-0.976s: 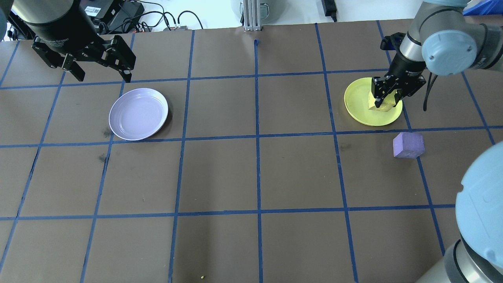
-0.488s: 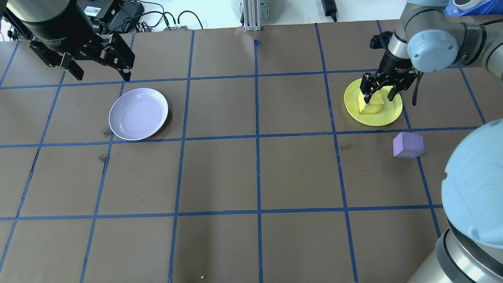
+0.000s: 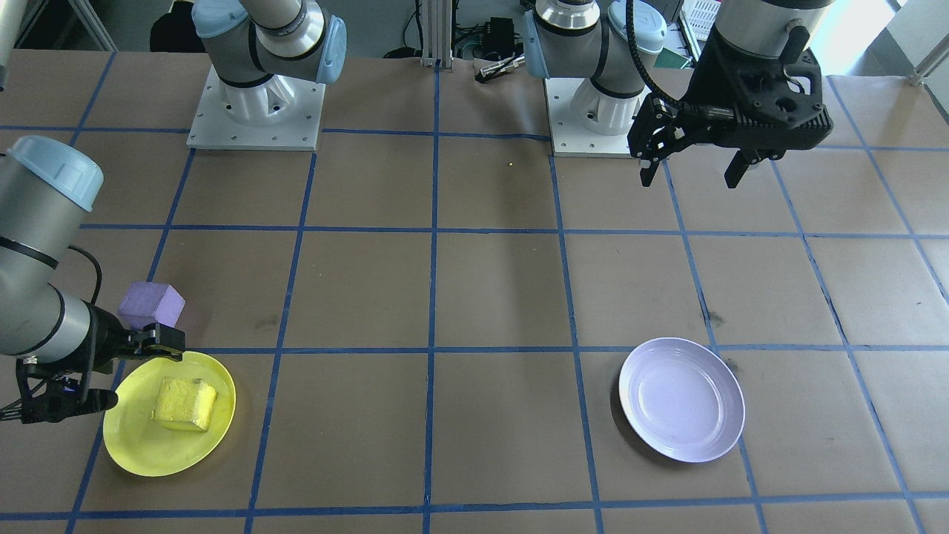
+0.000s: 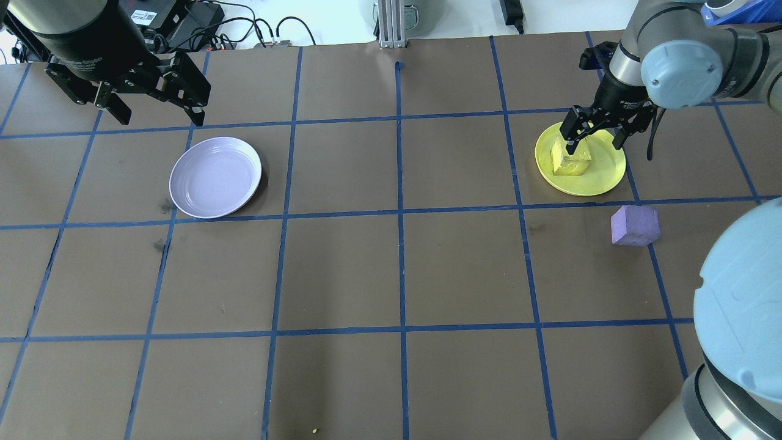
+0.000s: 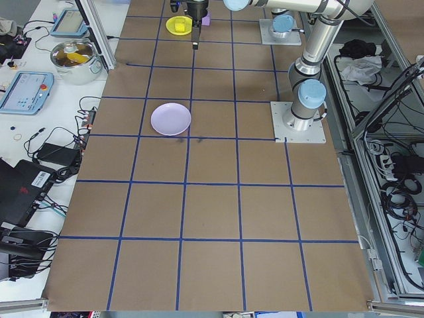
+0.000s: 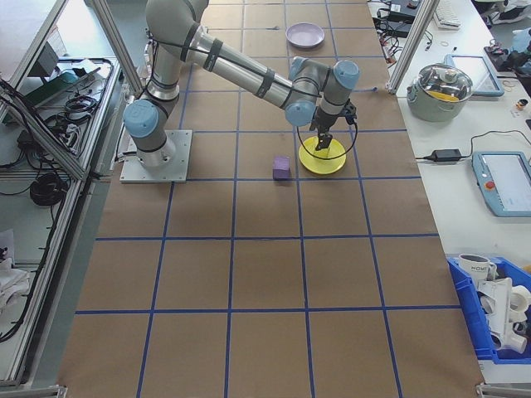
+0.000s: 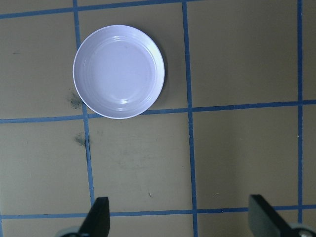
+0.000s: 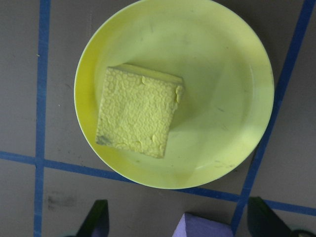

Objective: Sort blocks by color into plates

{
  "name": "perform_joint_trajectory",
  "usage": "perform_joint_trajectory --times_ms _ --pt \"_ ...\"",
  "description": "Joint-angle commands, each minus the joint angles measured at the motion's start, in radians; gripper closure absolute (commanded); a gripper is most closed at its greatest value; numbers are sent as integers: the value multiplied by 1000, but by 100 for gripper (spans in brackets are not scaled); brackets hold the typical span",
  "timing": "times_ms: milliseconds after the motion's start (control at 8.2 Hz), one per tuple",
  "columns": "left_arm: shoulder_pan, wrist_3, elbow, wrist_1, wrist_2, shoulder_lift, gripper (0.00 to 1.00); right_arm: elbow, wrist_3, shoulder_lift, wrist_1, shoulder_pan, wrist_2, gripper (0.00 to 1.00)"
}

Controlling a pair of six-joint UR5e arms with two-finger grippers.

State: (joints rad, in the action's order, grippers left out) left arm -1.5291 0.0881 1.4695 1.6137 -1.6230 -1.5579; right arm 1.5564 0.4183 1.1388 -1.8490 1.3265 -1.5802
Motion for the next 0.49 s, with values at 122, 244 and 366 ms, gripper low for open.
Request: perform_joint_trajectory --times_ms 122,244,366 --pt "0 1 0 0 2 -1 0 217 137 111 -72 -136 -26 0" --pt "0 1 0 2 2 2 0 296 139 119 -170 -170 -29 0" --pt "0 1 0 0 0 1 0 335 136 118 -185 -191 -27 0"
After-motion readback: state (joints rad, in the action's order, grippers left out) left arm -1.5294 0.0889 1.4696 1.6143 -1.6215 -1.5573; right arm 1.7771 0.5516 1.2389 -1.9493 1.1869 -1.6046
